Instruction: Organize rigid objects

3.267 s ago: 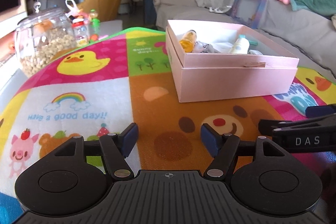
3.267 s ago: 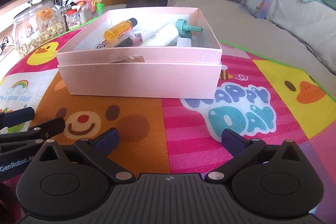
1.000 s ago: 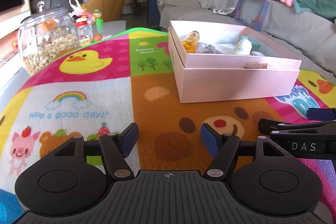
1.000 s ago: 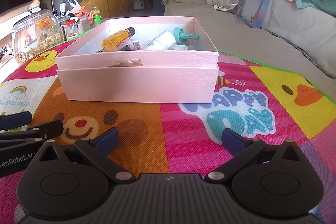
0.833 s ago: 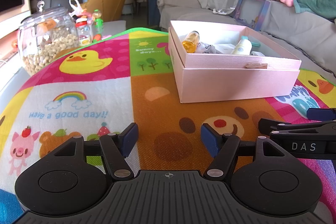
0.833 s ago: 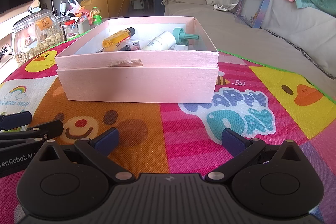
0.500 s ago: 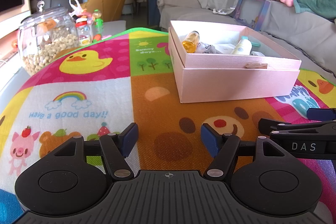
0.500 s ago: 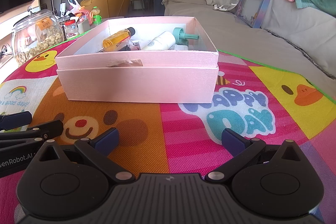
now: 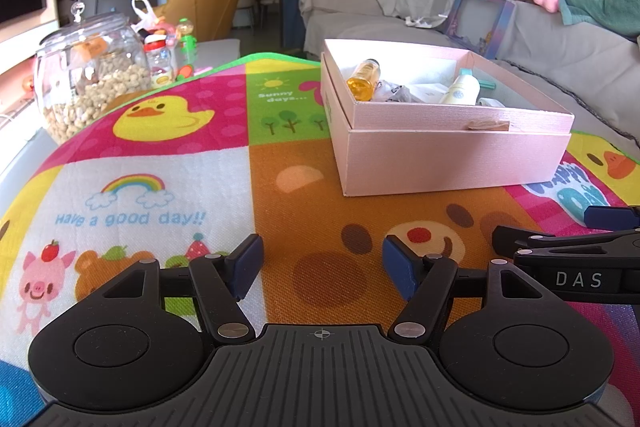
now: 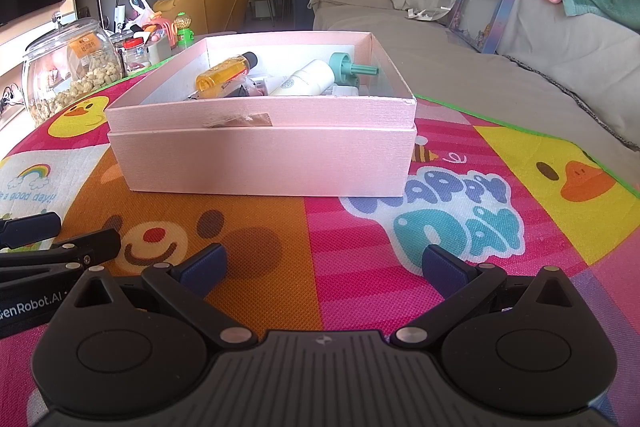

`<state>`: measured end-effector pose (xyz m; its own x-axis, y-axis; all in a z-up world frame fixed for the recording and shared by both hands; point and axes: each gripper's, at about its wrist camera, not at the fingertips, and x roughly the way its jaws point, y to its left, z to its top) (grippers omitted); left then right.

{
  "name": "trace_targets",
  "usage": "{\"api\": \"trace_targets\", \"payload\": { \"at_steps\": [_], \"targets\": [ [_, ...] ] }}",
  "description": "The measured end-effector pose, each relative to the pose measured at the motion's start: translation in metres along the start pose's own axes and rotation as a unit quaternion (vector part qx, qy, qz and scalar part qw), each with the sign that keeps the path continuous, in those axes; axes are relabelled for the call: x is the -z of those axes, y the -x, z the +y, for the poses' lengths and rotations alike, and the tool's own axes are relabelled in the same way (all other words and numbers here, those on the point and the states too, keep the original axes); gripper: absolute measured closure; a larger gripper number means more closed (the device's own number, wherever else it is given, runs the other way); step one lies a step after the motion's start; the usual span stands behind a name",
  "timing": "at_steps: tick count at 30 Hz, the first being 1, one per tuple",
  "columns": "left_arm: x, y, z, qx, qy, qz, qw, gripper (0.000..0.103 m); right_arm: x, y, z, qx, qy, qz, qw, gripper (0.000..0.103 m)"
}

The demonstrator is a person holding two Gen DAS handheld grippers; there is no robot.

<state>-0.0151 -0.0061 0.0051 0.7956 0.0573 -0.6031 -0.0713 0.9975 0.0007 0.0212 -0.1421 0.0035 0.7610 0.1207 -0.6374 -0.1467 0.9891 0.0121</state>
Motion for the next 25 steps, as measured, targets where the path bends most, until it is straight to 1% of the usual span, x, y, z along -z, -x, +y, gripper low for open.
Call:
{"api": "trace_targets", "payload": {
  "at_steps": [25],
  "targets": [
    [-0.0023,-0.0025,0.0003,0.002,0.002,0.001,1.0,0.031,0.0001,-0.0001,0.0001,0.0,0.0,0.0,1.0,0.0]
  ]
}}
